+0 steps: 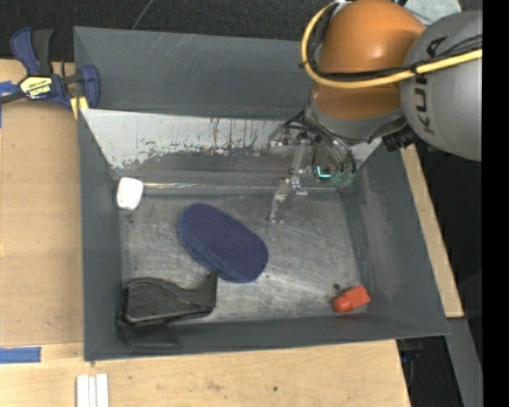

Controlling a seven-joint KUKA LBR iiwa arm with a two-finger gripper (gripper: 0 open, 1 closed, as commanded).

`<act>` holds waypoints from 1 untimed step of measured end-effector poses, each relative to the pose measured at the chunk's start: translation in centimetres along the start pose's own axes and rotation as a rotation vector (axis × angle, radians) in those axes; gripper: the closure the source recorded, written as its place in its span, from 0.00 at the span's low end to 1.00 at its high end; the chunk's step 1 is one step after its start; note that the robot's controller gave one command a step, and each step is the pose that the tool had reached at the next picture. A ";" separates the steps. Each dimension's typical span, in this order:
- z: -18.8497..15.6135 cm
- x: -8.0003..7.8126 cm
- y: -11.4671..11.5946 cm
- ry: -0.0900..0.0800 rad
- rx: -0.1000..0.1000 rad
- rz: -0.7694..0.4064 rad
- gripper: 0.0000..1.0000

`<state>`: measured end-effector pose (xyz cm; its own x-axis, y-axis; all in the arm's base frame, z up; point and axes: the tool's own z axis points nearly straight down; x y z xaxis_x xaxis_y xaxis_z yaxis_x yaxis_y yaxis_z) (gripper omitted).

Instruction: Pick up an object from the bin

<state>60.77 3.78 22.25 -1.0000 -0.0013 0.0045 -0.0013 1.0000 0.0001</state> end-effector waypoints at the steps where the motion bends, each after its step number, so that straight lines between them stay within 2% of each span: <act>1: 14.9 4.6 2.7 -0.012 0.003 -0.212 0.00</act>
Offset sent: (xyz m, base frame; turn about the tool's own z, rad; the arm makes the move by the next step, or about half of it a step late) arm -0.0500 0.0283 -0.1525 -0.2138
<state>56.12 6.44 7.40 -0.9774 -0.2112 -0.0073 -0.2112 0.9774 -0.0029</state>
